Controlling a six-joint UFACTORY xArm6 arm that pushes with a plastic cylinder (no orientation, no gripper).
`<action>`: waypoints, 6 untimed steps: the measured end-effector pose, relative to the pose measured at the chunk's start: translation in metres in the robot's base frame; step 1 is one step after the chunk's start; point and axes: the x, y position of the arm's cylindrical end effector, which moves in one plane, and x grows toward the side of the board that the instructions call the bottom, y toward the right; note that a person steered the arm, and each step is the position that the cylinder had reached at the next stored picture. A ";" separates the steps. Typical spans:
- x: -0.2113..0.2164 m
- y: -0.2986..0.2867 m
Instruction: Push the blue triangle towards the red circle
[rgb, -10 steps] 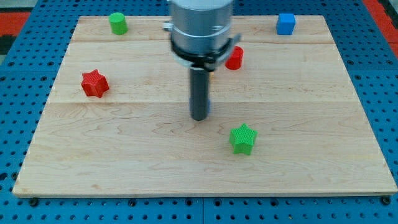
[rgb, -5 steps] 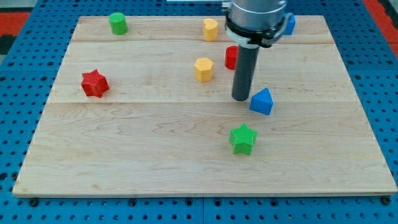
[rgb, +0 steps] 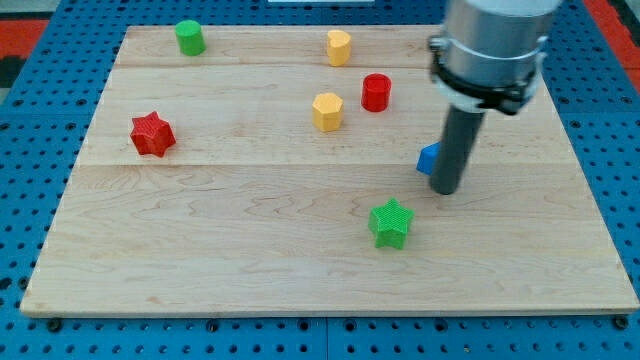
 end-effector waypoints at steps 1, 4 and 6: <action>-0.024 0.041; -0.039 0.001; -0.003 -0.024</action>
